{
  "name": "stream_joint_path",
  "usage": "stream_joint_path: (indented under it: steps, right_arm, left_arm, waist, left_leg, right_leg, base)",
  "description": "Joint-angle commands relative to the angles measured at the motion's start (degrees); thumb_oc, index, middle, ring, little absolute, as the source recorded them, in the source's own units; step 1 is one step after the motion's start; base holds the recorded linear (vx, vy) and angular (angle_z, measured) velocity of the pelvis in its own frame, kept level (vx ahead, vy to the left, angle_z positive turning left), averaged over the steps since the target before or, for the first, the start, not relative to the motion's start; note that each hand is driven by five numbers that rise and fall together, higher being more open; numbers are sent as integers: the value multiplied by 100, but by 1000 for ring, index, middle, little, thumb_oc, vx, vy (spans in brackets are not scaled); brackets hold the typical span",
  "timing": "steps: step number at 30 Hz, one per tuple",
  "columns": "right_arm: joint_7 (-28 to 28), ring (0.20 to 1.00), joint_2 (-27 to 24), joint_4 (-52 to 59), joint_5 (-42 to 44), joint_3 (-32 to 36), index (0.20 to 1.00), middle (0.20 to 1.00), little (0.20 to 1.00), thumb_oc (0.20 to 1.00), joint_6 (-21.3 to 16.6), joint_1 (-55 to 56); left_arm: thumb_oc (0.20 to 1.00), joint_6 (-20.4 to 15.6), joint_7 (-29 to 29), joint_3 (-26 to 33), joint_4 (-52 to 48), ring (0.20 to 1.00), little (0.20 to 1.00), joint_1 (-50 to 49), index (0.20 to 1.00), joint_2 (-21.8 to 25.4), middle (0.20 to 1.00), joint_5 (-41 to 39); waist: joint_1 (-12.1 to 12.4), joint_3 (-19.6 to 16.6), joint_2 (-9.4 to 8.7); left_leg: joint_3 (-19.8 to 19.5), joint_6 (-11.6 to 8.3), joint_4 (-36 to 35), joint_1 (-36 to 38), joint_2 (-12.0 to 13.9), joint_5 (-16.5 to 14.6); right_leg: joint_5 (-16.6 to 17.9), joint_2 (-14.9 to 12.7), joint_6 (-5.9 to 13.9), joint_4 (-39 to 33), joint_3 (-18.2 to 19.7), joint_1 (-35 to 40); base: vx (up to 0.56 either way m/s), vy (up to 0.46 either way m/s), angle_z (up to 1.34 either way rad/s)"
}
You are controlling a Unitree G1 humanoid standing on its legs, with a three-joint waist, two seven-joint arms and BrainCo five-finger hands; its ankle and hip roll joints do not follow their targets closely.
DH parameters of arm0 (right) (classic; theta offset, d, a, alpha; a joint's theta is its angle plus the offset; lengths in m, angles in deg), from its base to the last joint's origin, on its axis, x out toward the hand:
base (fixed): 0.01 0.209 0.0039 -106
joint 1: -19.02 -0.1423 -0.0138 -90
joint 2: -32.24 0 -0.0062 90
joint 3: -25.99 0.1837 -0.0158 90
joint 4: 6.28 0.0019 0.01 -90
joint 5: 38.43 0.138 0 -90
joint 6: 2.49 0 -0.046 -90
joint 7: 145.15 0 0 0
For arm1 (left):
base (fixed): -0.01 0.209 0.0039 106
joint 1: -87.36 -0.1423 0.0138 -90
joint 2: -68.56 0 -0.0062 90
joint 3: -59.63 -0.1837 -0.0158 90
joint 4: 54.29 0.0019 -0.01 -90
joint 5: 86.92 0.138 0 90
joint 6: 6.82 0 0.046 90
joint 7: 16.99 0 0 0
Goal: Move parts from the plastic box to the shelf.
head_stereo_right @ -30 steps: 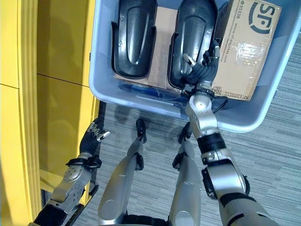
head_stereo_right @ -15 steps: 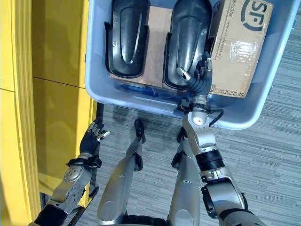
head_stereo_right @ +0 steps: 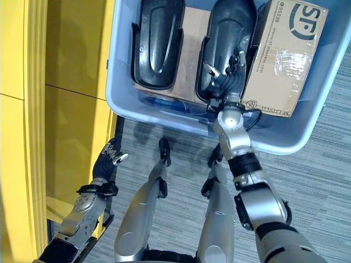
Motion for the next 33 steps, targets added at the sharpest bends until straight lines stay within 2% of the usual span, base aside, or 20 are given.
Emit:
stream_joint_path:
  steps: [1,12,18,33]
  right_arm:
    - [87,1000,-56,11,-234,-210,1000,1000,1000,1000,-20,-128]
    - [113,1000,-115,-922,-206,-319,1000,1000,1000,1000,120,-514]
    - [384,1000,50,-1002,-136,-515,1000,1000,1000,1000,179,-473]
    - [891,1000,310,242,-394,-1071,1000,1000,1000,1000,186,-71]
  left_arm:
    - [1000,-271,-62,-22,-323,1000,1000,-392,1000,460,1000,-66]
    - [1000,-304,-63,-63,-323,1000,1000,-312,1000,504,1000,-110]
    - [1000,-294,-83,-66,-298,1000,1000,-253,1000,481,1000,-95]
    - [1000,-232,-77,114,-328,1000,1000,-263,1000,447,1000,-40]
  waist:
    - [160,-75,-116]
    - [298,-75,-93]
    - [332,-75,-123]
    - [309,-75,-246]
  left_leg:
    - [-221,-423,494,-90,227,-435]
    - [-327,-404,503,-172,191,-424]
    - [-356,-401,510,-194,190,-422]
    - [-376,-384,492,-174,174,-416]
  right_leg:
    - [-268,-388,758,58,413,69]
    - [-270,-410,774,24,324,112]
    - [-278,-392,767,22,333,106]
    - [-261,-383,756,3,338,133]
  base:
    - [3,-10,8]
    - [4,1,5]
    - [0,0,0]
    - [0,1,2]
